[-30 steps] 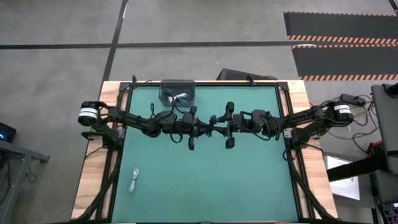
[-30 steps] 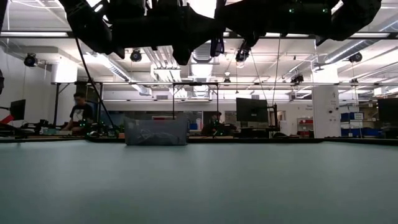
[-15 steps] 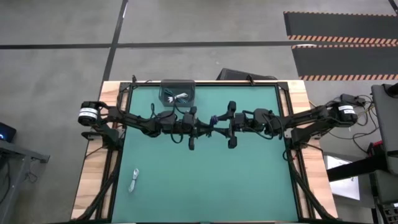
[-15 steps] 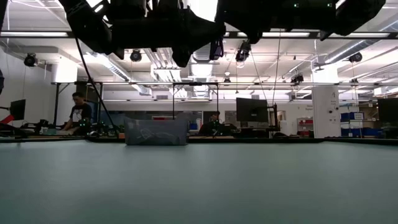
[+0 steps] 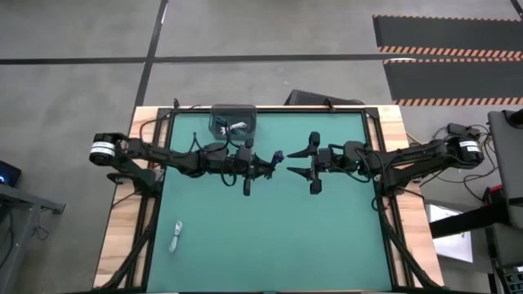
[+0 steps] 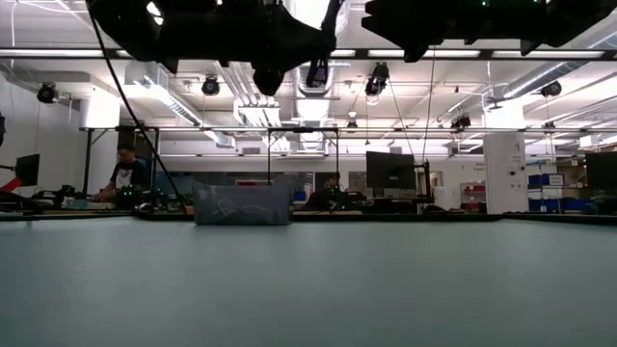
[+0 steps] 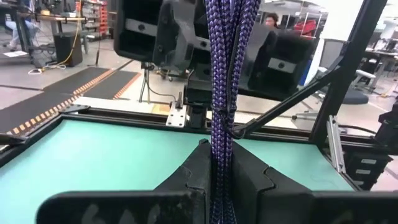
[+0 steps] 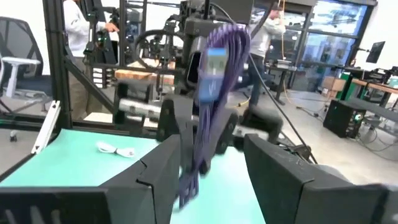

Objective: Pick and place USB-C Cables
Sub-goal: Put the purple charger cable into the bin

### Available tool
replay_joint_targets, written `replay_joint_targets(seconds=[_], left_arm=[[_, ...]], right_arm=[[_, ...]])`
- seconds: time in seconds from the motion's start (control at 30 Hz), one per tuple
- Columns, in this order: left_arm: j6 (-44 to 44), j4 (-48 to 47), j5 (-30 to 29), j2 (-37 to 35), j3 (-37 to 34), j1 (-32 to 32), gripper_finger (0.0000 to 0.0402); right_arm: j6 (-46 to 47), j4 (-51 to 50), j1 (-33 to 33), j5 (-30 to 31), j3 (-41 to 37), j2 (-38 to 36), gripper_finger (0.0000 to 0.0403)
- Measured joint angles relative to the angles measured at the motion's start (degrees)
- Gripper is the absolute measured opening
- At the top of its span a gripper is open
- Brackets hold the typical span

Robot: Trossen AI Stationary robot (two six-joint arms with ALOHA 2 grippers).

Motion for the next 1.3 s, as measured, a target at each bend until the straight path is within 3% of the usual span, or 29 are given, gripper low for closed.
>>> replay_joint_targets(seconds=[0.23, 0.57, 0.9, 1.3], left_arm=[[-0.01, -8.73, -3.11, -6.24, 0.08, 0.18, 0.002], [0.01, -39.6, -9.19, -13.13, 9.48, 0.56, 0.002], [0.64, -66.29, -10.41, -11.21, 22.73, 2.48, 0.002], [7.85, -94.16, -10.53, -4.2, 36.97, 7.33, 0.002]], right_arm=[[-0.05, 0.01, 0.0, 0.0, -2.47, -3.05, 0.0171], [-0.62, 0.12, 0.0, 0.0, -4.73, -6.87, 0.0171], [-1.35, -1.95, 0.02, 0.0, -4.97, -9.53, 0.0171], [-1.49, -2.56, 0.02, 0.0, -4.97, -9.99, 0.0171]])
